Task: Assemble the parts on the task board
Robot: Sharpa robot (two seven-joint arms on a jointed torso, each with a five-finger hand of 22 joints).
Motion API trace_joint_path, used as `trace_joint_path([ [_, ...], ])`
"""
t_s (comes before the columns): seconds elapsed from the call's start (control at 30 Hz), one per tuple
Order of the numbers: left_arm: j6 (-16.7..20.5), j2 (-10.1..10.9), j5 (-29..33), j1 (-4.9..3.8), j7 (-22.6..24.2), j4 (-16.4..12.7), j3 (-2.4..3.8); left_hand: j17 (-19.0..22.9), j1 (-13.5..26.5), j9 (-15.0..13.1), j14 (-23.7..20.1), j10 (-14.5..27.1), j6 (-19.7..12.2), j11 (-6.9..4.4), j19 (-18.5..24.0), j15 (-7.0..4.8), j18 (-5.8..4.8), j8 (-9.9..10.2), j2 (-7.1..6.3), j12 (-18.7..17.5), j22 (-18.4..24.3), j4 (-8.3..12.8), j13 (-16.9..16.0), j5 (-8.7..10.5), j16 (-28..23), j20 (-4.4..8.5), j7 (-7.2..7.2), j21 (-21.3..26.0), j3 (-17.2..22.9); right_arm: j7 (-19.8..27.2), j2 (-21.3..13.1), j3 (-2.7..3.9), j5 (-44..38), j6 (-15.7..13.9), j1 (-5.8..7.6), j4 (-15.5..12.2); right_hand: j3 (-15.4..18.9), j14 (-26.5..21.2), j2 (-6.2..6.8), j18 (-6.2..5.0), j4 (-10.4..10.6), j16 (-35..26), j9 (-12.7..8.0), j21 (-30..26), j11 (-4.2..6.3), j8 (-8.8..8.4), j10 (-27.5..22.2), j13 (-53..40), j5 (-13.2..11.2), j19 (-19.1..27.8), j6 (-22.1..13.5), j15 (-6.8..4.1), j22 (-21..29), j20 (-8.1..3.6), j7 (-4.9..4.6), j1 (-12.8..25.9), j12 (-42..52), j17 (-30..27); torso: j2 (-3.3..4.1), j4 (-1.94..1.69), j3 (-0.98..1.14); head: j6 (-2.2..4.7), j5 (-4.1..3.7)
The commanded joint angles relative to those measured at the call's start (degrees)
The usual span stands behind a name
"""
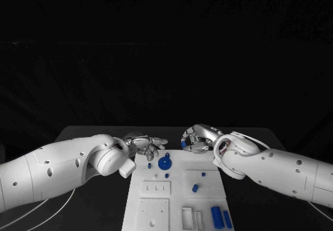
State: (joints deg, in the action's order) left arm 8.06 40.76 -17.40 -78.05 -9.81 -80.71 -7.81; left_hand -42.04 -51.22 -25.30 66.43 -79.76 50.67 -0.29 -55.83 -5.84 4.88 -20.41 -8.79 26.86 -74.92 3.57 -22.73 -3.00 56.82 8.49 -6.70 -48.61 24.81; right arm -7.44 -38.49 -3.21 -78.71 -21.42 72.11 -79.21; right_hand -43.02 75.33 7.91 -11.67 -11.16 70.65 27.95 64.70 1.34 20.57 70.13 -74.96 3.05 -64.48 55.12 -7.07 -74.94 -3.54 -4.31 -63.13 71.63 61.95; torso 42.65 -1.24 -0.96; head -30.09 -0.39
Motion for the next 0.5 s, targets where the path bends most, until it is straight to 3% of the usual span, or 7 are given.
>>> trace_joint_path([
  [0.03, -1.8, -0.77, -4.4, -0.09, -5.73, 0.45, 0.01, -0.09, 1.21, 0.1, -0.41, 0.87, -0.01, 0.06, 0.39, -0.03, 0.43, 0.2, -0.22, 0.68, -1.29, -1.27, -0.66, 0.22, 0.42, 1.71, 0.46, -0.5, -0.05, -2.86, 1.22, -0.01, -4.07, 1.25, -0.01, -0.33, -0.12, -0.05, -0.56, -3.33, -0.34, -0.4, 0.66, 0.39, -0.08, 0.29, 0.31, -0.63, 0.22, -0.1, 4.15, -0.32, -1.04, -0.34, -0.79, 0.15, 0.34, 0.05, -0.69, 0.02, 0.06, -0.19, 0.1],
  [0.27, -0.75, -2.05, -7.28, -0.1, -7.47, 1.02, 0.0, 0.01, 2.04, 0.08, -0.85, 2.17, -0.03, 0.03, 1.19, -0.1, 0.31, 0.44, -1.16, 2.4, -1.15, -4.2, -2.26, 0.21, 1.22, 2.26, 0.48, -1.62, 0.34, -2.51, 3.46, -0.48, -3.58, 0.77, -0.01, -0.45, -0.25, -0.03, -0.69, -3.33, -0.41, -0.43, 0.72, 0.39, -0.08, 0.28, 0.34, -0.65, 0.27, -0.12, 4.14, -0.33, -1.03, -0.34, -0.79, 0.27, 0.36, 0.03, -0.95, -0.16, 0.09, -0.44, 0.04],
  [0.5, 0.18, -2.61, -7.81, -0.11, -7.81, 1.04, -0.02, 0.35, 2.21, -0.02, -1.25, 3.14, 0.16, 0.03, 1.82, -0.11, 0.18, 0.49, -1.51, 3.23, -0.99, -6.72, -3.12, 0.18, 1.52, 2.57, 0.5, -2.25, 0.49, -2.44, 4.5, -1.51, -3.52, 1.13, -0.01, -0.59, -0.3, -0.02, -0.74, -3.33, -0.49, -0.44, 0.75, 0.4, -0.08, 0.26, 0.33, -0.65, 0.26, -0.14, 4.12, -0.33, -1.02, -0.35, -0.79, 0.35, 0.35, 0.03, -0.86, -0.05, 0.03, -0.44, 0.66],
])
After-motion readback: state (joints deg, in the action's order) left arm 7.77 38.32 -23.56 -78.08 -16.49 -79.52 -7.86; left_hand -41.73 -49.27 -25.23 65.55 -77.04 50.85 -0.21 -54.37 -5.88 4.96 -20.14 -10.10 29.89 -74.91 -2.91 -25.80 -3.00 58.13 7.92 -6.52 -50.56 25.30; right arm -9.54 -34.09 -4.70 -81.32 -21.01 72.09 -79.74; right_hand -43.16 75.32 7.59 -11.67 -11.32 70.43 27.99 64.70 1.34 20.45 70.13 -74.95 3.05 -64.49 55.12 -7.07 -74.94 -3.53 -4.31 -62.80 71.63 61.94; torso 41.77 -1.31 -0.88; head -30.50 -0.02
